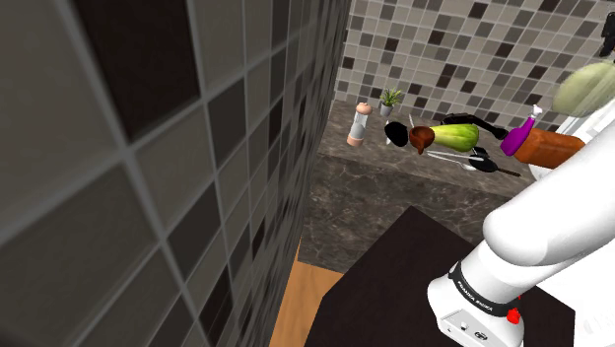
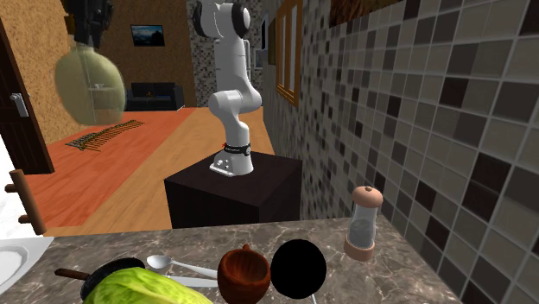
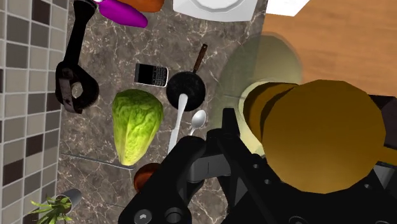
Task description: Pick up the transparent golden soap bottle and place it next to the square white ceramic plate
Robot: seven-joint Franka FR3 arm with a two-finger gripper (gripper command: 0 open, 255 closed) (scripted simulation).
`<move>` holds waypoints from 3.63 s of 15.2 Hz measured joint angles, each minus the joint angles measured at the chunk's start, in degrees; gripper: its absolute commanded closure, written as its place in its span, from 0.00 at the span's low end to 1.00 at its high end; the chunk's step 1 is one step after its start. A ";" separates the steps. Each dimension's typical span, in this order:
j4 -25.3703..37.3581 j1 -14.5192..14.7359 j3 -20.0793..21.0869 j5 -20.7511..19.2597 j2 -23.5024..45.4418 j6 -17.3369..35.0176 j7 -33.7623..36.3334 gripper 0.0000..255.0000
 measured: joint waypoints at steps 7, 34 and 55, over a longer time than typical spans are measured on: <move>-1.88 -2.77 -3.34 3.04 2.20 4.51 -5.12 1.00; -25.40 -2.75 -2.82 -2.62 -1.78 24.72 1.84 1.00; -37.02 -3.94 -4.58 2.23 5.54 41.31 0.88 1.00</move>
